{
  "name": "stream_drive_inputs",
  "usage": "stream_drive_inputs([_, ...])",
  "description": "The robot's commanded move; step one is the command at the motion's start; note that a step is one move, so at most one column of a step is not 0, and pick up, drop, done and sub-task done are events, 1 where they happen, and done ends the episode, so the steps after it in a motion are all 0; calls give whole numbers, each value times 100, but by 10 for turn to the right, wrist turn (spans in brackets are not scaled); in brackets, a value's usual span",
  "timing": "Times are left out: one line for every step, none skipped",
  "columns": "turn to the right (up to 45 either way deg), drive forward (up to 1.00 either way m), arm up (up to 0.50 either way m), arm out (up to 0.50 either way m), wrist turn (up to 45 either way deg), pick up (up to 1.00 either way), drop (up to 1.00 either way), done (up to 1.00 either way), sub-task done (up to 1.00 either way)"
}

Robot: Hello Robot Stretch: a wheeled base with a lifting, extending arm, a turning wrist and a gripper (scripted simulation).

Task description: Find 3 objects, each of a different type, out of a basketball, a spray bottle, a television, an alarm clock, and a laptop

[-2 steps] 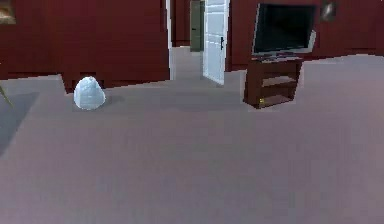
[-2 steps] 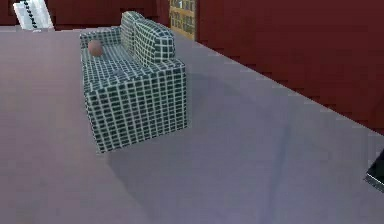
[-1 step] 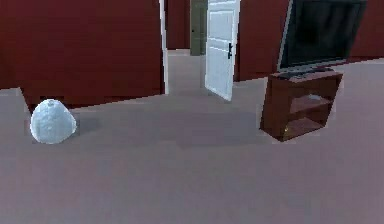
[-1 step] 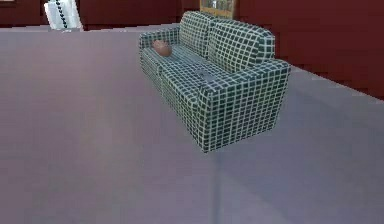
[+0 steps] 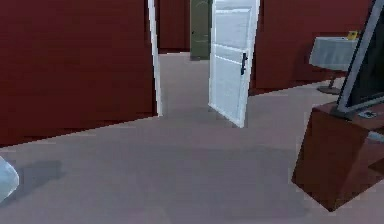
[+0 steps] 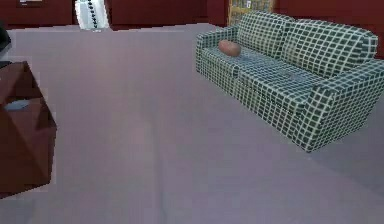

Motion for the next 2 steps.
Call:
stream_drive_inputs([0,100,0,0,0,0,0,0,0])
stream_drive_inputs([0,100,0,0,0,0,0,0,0])
